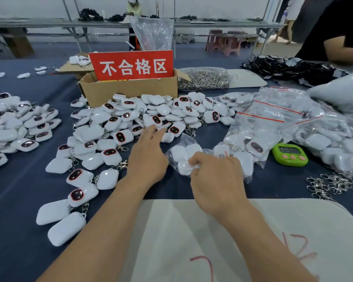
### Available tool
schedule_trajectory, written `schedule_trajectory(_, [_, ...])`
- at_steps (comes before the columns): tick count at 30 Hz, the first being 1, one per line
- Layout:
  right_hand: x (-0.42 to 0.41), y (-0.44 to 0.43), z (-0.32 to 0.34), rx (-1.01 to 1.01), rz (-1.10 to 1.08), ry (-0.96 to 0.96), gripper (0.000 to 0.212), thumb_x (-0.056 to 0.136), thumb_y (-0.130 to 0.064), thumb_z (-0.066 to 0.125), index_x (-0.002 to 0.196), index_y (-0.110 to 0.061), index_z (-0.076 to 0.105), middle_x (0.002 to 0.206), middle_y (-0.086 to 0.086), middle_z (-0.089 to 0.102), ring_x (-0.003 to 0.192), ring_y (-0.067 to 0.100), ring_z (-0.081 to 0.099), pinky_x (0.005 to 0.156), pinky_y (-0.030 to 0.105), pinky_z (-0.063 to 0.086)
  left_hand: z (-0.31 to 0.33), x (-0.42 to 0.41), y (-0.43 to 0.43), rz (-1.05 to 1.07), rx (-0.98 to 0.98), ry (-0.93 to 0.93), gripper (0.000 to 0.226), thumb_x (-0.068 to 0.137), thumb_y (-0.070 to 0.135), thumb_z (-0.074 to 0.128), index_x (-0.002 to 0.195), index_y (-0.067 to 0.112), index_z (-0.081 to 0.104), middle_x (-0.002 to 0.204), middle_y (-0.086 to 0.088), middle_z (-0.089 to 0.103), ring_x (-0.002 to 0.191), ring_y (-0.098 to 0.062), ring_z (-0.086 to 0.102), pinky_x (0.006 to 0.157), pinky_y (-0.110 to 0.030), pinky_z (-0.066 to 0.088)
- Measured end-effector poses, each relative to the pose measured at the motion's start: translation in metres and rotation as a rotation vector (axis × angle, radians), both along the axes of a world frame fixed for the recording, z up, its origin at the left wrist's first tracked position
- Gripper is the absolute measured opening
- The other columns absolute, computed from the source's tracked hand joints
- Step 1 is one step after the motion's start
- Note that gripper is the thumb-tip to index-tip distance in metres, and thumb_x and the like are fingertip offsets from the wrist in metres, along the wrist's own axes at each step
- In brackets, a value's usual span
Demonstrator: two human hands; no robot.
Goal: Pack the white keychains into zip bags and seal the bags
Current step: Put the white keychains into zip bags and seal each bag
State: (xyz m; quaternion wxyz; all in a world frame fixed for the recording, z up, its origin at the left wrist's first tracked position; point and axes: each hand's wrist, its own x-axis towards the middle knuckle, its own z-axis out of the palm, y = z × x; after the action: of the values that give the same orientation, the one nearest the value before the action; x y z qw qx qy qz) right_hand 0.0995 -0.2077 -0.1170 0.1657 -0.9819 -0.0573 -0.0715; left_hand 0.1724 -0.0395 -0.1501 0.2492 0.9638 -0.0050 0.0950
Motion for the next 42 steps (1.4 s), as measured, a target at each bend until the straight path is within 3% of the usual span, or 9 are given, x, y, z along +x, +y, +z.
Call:
schedule_trajectory(2, [-0.004,0.004,-0.001,-0.177,0.086,0.042,0.024,0.086,-0.018,0.048,0.107,-0.030,0.050,0.109,-0.007,0.065,0.096,0.024,0.057,0.102,0.039,0.022,0.001,0.005,-0.004,-0.027,-0.015,0.046,0.075,0.091,0.010,0.055,0.159,0.031,0.032,0.171,0.007,0.015,0.157,-0.014,0.012,0.125,-0.043,0.018])
schedule_trajectory(5, [-0.008,0.009,-0.009,-0.238,0.145,0.074,0.048,0.101,-0.032,0.040,0.147,-0.021,0.035,0.156,0.000,0.037,0.144,0.027,0.033,0.124,0.046,0.004,-0.001,0.010,-0.002,-0.031,0.027,0.062,0.074,0.089,0.013,0.053,0.158,0.034,0.033,0.172,0.006,0.012,0.158,-0.015,0.006,0.125,-0.046,0.017])
schedule_trajectory(9, [-0.005,0.011,-0.019,-0.160,0.184,0.064,0.065,0.107,-0.042,0.035,0.163,-0.020,0.012,0.171,-0.002,0.013,0.156,0.021,0.008,0.127,0.041,-0.004,0.003,0.003,-0.001,-0.025,-0.004,0.005,0.053,0.086,0.014,0.055,0.137,0.028,0.050,0.156,0.004,0.039,0.147,-0.022,0.032,0.113,-0.041,0.033])
schedule_trajectory(16, [0.000,0.007,-0.010,0.277,-0.091,-0.182,0.037,0.100,-0.016,0.045,0.130,-0.029,0.063,0.106,-0.006,0.057,0.113,0.022,0.050,0.097,0.021,0.021,0.007,-0.003,0.006,0.133,0.184,-0.092,0.045,0.091,0.043,0.060,0.134,0.031,0.056,0.136,-0.002,0.048,0.122,-0.028,0.046,0.103,-0.041,0.037])
schedule_trajectory(21, [0.002,-0.002,-0.004,0.412,-0.236,-0.170,0.042,0.099,-0.010,0.047,0.127,-0.033,0.069,0.130,-0.003,0.064,0.136,0.021,0.046,0.095,-0.006,0.002,0.008,-0.002,0.009,0.090,0.073,-0.066,0.037,0.099,0.039,0.058,0.135,0.028,0.060,0.142,0.001,0.048,0.128,-0.026,0.048,0.100,-0.043,0.045])
schedule_trajectory(25, [0.002,-0.002,-0.001,0.521,-0.213,-0.199,0.041,0.097,-0.005,0.048,0.119,-0.026,0.075,0.122,0.001,0.070,0.130,0.025,0.053,0.111,0.029,0.037,0.009,-0.005,0.009,0.148,-0.007,-0.176,0.025,0.103,0.034,0.053,0.123,0.026,0.066,0.125,-0.001,0.056,0.111,-0.026,0.055,0.079,-0.036,0.039])
schedule_trajectory(31, [-0.007,0.002,-0.002,0.591,-0.186,-0.196,0.037,0.095,-0.005,0.051,0.107,-0.028,0.078,0.105,-0.004,0.071,0.117,0.025,0.058,0.098,0.029,0.043,0.014,-0.020,0.010,0.191,-0.203,-0.250,0.044,0.105,0.025,0.051,0.060,0.021,0.049,0.070,-0.001,0.051,0.068,-0.023,0.048,0.058,-0.027,0.027])
schedule_trajectory(37, [-0.013,0.004,0.002,0.793,-0.138,-0.224,0.033,0.095,-0.012,0.059,0.115,-0.033,0.075,0.091,-0.016,0.072,0.084,0.002,0.066,0.086,0.024,0.054,0.030,-0.053,-0.004,0.126,-0.951,-0.127,0.033,0.098,0.030,0.063,0.069,0.028,0.076,0.059,0.009,0.065,0.047,-0.007,0.054,0.049,-0.014,0.045])
schedule_trajectory(42, [-0.013,0.008,0.006,1.070,0.063,0.059,0.020,0.094,-0.026,0.066,0.111,-0.038,0.068,0.097,-0.004,0.079,0.075,0.016,0.075,0.072,0.041,0.064,0.030,-0.064,0.003,-0.200,-0.771,0.039,0.015,0.085,0.042,0.071,0.085,0.034,0.083,0.080,0.007,0.078,0.078,-0.007,0.070,0.073,-0.034,0.057])
